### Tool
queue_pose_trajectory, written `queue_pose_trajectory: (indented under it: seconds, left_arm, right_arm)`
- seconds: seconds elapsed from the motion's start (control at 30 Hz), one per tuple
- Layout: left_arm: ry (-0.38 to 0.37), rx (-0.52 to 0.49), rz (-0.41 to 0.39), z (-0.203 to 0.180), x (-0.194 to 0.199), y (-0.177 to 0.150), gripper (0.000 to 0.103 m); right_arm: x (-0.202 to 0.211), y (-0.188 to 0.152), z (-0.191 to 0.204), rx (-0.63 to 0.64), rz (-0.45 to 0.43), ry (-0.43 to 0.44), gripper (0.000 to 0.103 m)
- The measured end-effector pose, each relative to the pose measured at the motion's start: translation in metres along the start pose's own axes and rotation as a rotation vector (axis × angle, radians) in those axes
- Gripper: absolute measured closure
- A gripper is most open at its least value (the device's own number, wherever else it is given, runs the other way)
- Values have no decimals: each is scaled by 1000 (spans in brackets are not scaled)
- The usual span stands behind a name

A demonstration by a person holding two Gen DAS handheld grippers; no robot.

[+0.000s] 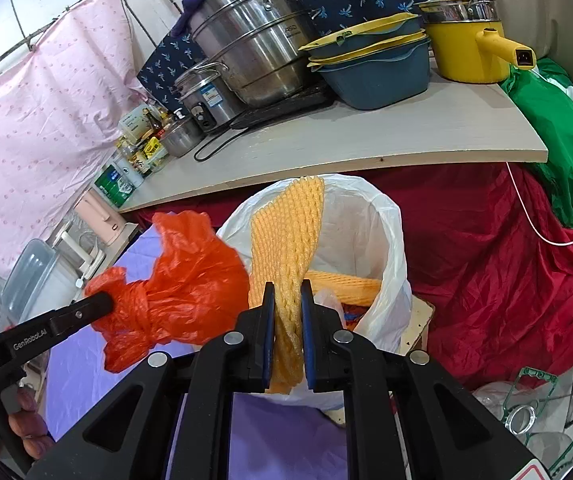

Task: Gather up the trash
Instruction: 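Carry the red bag and foam net over the white bin with both tools, then open both tools over the bin to drop the red bag and foam net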

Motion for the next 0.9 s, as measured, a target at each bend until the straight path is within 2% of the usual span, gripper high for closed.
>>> queue_pose_trajectory:
  seconds: [0.2, 0.23, 0.3, 0.37, 0.47, 0.6, 0.73, 0.9]
  left_arm:
    - [-6, -8, 11, -9, -28, 15, 85]
    - [-8, -7, 10, -9, -32, 16, 85]
    - [-1, 0, 7, -9, -36, 19, 78]
    - [3, 5, -4, -7, -37, 21, 54]
    - [30, 22, -41, -1, -31, 23, 33]
    - [30, 40, -50, 6, -26, 24, 33]
    - [38, 54, -55, 12, -20, 22, 32]
    - [55, 48, -65, 13, -9, 18, 27]
  right_arm:
    - [-20, 10, -1, -8, 10, -11, 91]
    - [-24, 11, -1, -7, 15, -14, 87]
    - [-28, 12, -2, -11, 10, -19, 84]
    - [-30, 13, 0, -16, 10, -18, 73]
    - [-29, 14, 3, -16, 4, -12, 71]
    - [-26, 14, 7, -9, 1, -4, 69]
    - [-19, 12, 12, 0, -7, 5, 60]
    - [-9, 8, 20, 26, -10, 9, 56]
Point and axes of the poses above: each gripper's, at about its wrist camera, not at the fingertips, and x roughly against the way its jaws point, z to its left, y to its top, the point moved 4 cm from there along -x, roughly the way its jaws point, and after that the axes turned 15 degrees about -x, right-handed, at the moved point
